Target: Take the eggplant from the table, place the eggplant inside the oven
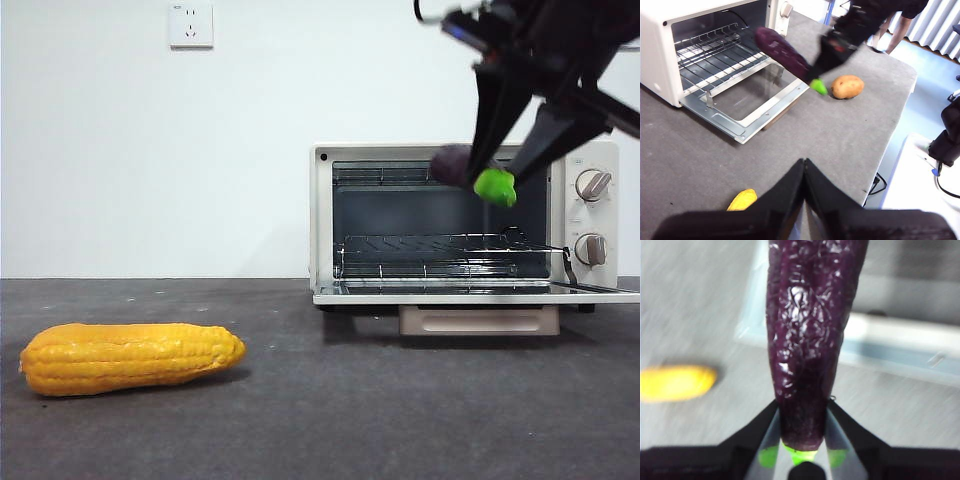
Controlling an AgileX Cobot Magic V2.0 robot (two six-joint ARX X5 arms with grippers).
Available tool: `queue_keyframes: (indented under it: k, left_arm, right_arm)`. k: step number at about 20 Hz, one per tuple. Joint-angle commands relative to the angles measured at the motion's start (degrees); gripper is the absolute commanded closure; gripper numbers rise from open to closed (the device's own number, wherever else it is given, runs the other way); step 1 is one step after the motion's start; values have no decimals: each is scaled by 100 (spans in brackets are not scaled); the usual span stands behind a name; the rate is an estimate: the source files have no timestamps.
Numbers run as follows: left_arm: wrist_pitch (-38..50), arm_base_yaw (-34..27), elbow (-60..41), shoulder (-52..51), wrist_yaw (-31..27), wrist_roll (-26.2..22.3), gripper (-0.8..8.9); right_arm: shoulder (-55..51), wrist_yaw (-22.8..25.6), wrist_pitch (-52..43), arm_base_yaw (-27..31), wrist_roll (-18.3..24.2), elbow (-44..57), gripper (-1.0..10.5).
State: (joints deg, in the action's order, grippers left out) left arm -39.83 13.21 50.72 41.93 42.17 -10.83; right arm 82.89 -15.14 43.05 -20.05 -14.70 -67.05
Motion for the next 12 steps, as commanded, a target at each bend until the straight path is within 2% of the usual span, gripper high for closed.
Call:
queue_keyframes:
  k: [1, 4, 8, 12]
  left_arm:
    - [0, 22, -35, -4, 17, 37, 819]
    - [-2, 24, -35, 7, 20, 37, 819]
    - [-133, 24, -35, 7, 15, 33, 820]
    - [-186, 24, -35, 7, -2, 15, 820]
  right_arm:
    - [472, -103, -42, 210, 153, -317, 956]
    - [1158, -332, -114, 461, 146, -815, 956]
    - [1864, -339, -197, 632, 94, -1412, 956]
    - [2280, -345, -625, 750, -264, -1744, 956]
